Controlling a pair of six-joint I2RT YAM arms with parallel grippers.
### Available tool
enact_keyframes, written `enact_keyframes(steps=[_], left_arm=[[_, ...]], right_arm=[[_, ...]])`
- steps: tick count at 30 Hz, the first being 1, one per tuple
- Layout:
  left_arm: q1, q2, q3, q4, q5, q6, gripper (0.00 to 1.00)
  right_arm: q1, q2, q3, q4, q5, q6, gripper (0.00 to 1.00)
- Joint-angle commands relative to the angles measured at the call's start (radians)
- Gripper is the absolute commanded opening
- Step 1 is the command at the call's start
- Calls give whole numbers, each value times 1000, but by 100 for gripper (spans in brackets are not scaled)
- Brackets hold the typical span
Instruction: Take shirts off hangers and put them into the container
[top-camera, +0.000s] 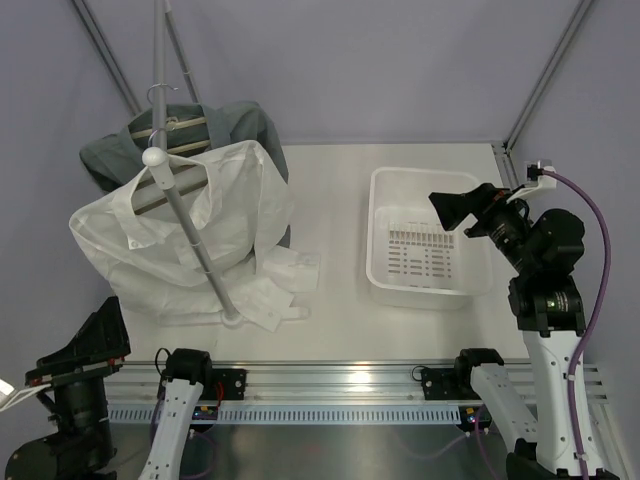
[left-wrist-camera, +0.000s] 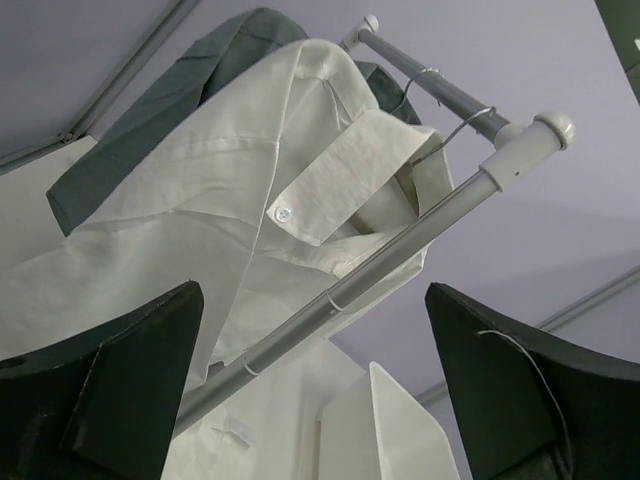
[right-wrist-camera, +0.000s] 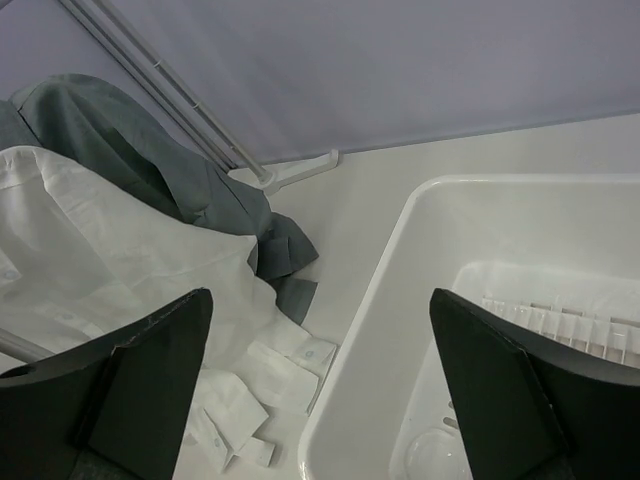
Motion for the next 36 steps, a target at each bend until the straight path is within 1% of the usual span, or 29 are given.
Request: enact_keyframes(steps=[1, 3, 4, 5, 7, 9, 11, 12, 13, 14, 15, 16, 18, 19, 22, 23, 24, 26, 27, 28, 29, 31, 32, 33, 34, 36], left_arm=[[-8, 30, 65, -137, -93, -34, 99], [-17, 29, 58, -123, -78, -9, 99], [-19, 33, 54, -119, -73, -8, 99], [-19, 41, 45, -115, -55, 1, 99], [-20, 82, 47, -125, -32, 12, 99], [-20, 114, 50, -151, -6, 23, 99], [-20, 159, 51, -172, 19, 35, 99], [-20, 168, 42, -175, 26, 37, 99], [-20, 180, 35, -177, 34, 40, 99], [-20, 185, 28, -177, 40, 47, 99], [-22, 190, 16, -180, 37, 46, 99], [-20, 193, 10, -184, 7, 43, 99], [-20, 196, 2, -210, -47, 20, 99], [-22, 199, -1, -226, -122, 8, 99], [-20, 229, -10, -263, -225, -31, 92], [-22, 258, -11, -267, -239, -37, 84], [-20, 272, -16, -263, -250, -43, 73], [-20, 308, -22, -251, -257, -48, 54], [-20, 315, -25, -232, -253, -48, 51], [-20, 322, -30, -218, -238, -43, 43], [-20, 325, -34, -202, -230, -29, 38], [-22, 331, -39, -172, -218, -20, 19], [-20, 335, -41, -157, -211, -11, 13], [-20, 348, -38, -137, -210, -5, 3], [-20, 358, -31, -135, -224, -5, 0], [-20, 384, -9, -142, -244, -6, 0]], right_arm=[[-4, 9, -5, 72, -54, -12, 99], [-4, 45, -5, 138, -118, 8, 99], [-4, 67, -2, 162, -202, 17, 100], [-4, 98, 19, 204, -234, 41, 100], [11, 193, 55, 216, -255, 52, 99], [103, 260, 137, 206, -221, 19, 100], [188, 369, 242, 195, -167, -20, 100], [269, 454, 284, 187, -160, -52, 99], [304, 498, 376, 183, -164, -63, 99], [331, 544, 418, 175, -166, -82, 99], [386, 623, 464, 169, -163, -95, 100], [408, 653, 543, 164, -158, -110, 100], [466, 742, 610, 158, -164, -155, 99], [480, 766, 662, 162, -204, -168, 99], [517, 842, 728, 205, -259, -195, 100], [525, 854, 742, 207, -262, -195, 99], [532, 874, 756, 209, -262, -196, 99], [551, 885, 790, 199, -264, -201, 99], [557, 894, 811, 195, -265, -202, 99], [562, 899, 822, 189, -273, -204, 99], [569, 902, 831, 179, -279, -207, 99], [580, 914, 865, 170, -298, -221, 97], [588, 922, 880, 150, -296, -236, 97], [591, 940, 920, 138, -308, -245, 96], [592, 952, 944, 127, -318, -253, 94], [594, 998, 992, 100, -341, -259, 94]])
